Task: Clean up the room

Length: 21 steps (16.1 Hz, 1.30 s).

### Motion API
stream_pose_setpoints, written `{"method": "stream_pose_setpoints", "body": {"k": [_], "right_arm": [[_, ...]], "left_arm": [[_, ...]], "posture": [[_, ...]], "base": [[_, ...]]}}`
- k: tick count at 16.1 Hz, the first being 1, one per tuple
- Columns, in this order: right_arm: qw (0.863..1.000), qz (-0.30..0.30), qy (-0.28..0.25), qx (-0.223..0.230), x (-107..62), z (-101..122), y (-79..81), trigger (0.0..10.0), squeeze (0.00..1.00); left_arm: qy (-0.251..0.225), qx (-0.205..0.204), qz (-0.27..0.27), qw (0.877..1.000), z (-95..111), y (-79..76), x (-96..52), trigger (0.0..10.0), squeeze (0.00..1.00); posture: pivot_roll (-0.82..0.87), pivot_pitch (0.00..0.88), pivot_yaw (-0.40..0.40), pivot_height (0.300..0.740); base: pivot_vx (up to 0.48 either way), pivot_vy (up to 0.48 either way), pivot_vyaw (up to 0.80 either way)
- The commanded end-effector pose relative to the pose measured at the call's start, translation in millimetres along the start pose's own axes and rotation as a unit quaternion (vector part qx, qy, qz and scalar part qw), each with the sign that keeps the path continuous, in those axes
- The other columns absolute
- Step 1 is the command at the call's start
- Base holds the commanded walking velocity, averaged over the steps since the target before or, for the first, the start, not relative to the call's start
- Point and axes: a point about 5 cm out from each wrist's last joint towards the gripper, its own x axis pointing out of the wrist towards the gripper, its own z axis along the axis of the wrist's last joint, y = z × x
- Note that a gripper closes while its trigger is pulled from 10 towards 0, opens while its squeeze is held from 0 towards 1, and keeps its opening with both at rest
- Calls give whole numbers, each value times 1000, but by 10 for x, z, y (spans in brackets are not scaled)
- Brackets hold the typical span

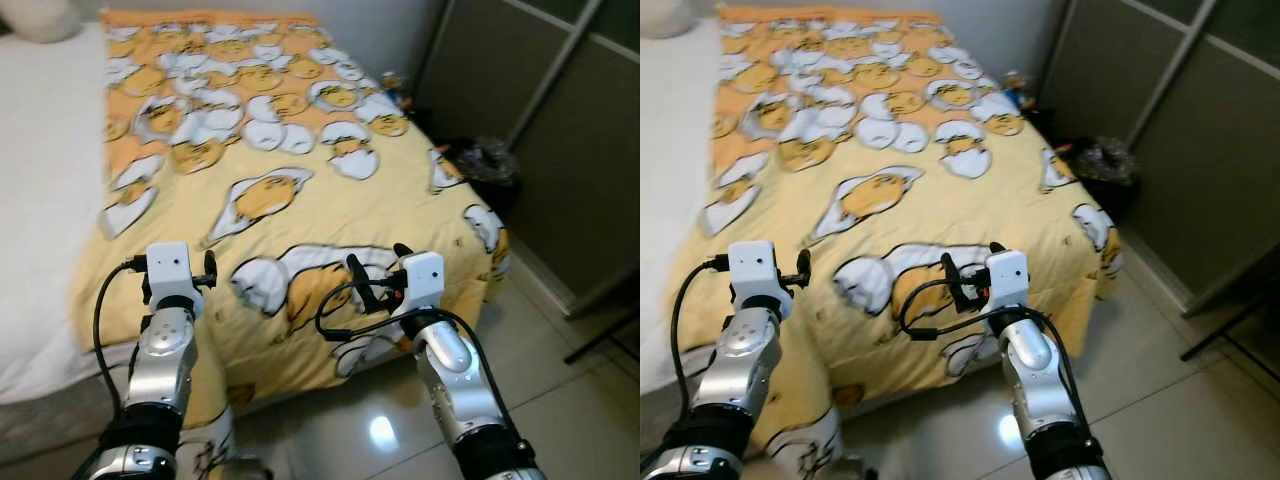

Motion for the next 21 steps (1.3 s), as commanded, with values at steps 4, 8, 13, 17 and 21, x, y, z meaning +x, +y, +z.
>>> {"method": "stream_pose_setpoints", "body": {"k": [4,8,13,17,21], "right_arm": [[1000,-4,10,-12,-37,-10,-95,10000,0],[1000,0,10,-4,-12,-1,-69,10000,0],[1000,-3,17,18,-21,-51,-53,10000,0],[999,12,25,18,0,-68,-10,10000,0],[1000,-1,27,11,16,-60,-68,10000,0]], "left_arm": [[12,2,3,1000,-81,-110,-82,10000,0],[-4,9,-2,1000,-26,-101,-91,10000,0],[4,33,7,999,-112,-70,-242,10000,0],[5,49,17,999,-109,-38,-269,10000,0],[-19,55,-17,998,-4,-95,-244,10000,0]], "posture": [[113,39,-115,731],[124,43,-116,731],[144,54,-110,731],[155,47,-114,740],[153,40,-117,740]], "base": [[0,0,306],[0,0,553],[0,0,500],[0,0,448],[0,0,133]]}}
